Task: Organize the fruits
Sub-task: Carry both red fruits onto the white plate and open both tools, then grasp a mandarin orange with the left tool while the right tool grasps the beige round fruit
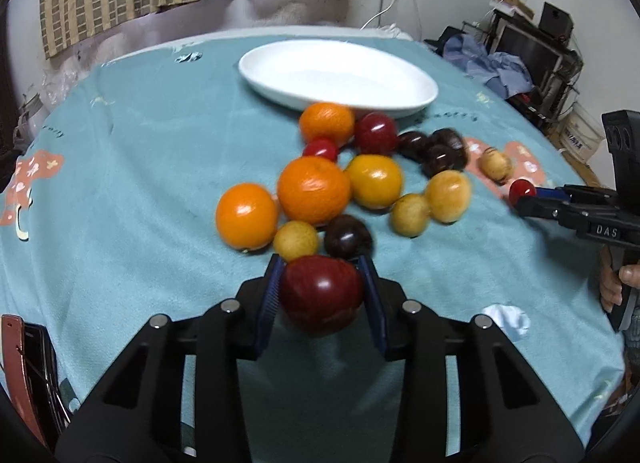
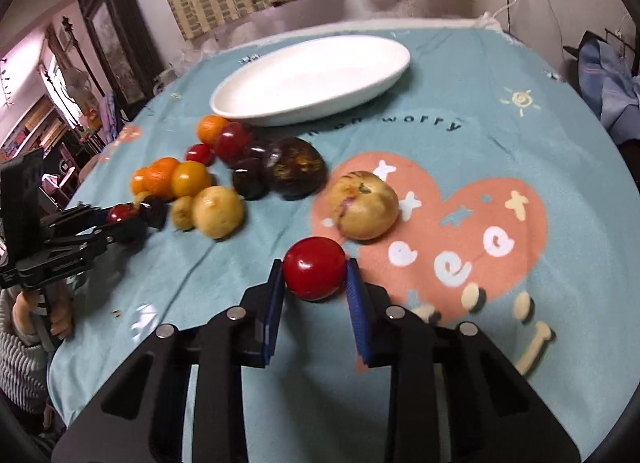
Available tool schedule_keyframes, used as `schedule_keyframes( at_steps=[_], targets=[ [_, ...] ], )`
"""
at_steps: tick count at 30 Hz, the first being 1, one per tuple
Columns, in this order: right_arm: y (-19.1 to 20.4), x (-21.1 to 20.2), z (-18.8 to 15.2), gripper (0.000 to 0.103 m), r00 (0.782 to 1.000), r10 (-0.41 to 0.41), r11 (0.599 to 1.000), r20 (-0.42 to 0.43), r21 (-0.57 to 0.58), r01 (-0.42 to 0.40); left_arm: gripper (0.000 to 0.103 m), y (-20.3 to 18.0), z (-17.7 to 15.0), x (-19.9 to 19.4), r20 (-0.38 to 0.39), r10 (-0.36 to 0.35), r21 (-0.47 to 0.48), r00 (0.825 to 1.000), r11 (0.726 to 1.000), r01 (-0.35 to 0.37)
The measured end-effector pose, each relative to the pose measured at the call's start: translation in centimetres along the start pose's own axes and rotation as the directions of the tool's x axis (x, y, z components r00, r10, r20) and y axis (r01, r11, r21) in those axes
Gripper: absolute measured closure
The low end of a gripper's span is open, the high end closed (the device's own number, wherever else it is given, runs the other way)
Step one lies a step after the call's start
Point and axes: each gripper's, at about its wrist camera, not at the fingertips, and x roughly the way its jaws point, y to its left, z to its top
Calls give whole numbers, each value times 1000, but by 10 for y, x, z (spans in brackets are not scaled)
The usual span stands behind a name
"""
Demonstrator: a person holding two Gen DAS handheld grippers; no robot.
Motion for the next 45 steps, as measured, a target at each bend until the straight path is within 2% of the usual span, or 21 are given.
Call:
schedule_keyframes(
  at_steps=[4, 7, 11, 15, 17, 19, 21, 24, 26, 31, 33, 34, 35, 36, 38, 39, 40, 42, 45],
  targets=[
    [10, -21, 26, 72, 997, 37, 999, 70, 2, -37, 64, -7, 23, -6, 28, -55, -12, 998, 998, 56],
    [16, -20, 69, 72, 990, 52, 999, 134, 2, -53, 64, -14, 64, -5, 72, -61, -1, 996, 998, 61],
    [12, 15, 125, 72, 983, 63, 995, 171, 63, -75, 63, -15, 124, 21, 109, -66, -28, 992, 997, 70],
    [2, 67, 152, 72, 991, 26, 992, 134, 115, -42, 63, -10, 151, 60, 94, -12, -56, 995, 998, 17],
    [-4, 86, 156, 71, 994, -11, 991, 108, 136, -4, 58, -4, 157, 75, 78, -23, -76, 997, 997, 29],
    [-9, 95, 154, 71, 997, -34, 989, 72, 149, 23, 35, -3, 162, 82, 87, -16, -78, 996, 997, 23],
    [-10, 96, 154, 71, 997, -36, 991, 67, 129, 27, 28, -3, 161, 83, 101, -2, -65, 995, 998, 9],
    [-10, 88, 156, 67, 992, -60, 992, 110, 120, 47, 24, -3, 159, 81, 104, 4, -44, 995, 999, 1],
    [-10, 81, 157, 28, 989, -53, 991, 135, 131, 35, 16, 4, 154, 76, 114, 31, -60, 993, 998, -24],
    [0, 61, 156, 27, 973, -101, 993, 208, 77, 87, 16, 26, 145, 62, 122, 31, -142, 992, 990, -14],
    [1, 37, 153, 27, 966, -63, 995, 251, 91, 41, 14, 31, 137, 45, 152, 81, -147, 985, 987, -58],
    [2, 22, 146, 27, 961, -45, 995, 274, 95, 19, 8, 32, 132, 38, 161, 100, -152, 982, 986, -76],
    [2, 11, 141, 26, 957, -45, 995, 288, 100, 17, 6, 36, 124, 29, 171, 133, -166, 976, 981, -104],
    [0, 2, 134, 24, 953, -50, 994, 300, 105, 19, 5, 39, 115, 23, 174, 149, -173, 973, 978, -119],
    [-4, -15, 110, 4, 942, -58, 993, 331, 120, 19, 5, 42, 92, 14, 163, 174, -185, 971, 972, -143],
    [-6, -20, 97, 3, 938, -68, 992, 341, 126, 26, 5, 42, 83, 13, 149, 185, -189, 971, 970, -156],
    [-8, -22, 87, 3, 939, -82, 991, 335, 131, 40, 5, 43, 74, 12, 133, 196, -191, 971, 967, -169],
    [-16, -19, 66, 3, 955, -93, 986, 283, 158, 49, 5, 44, 59, 11, 102, 217, -192, 971, 962, -195],
    [-33, -18, 55, 3, 968, -41, 968, 248, 248, -23, 5, 41, 48, 9, 88, 222, -192, 971, 960, -202]
  ],
)
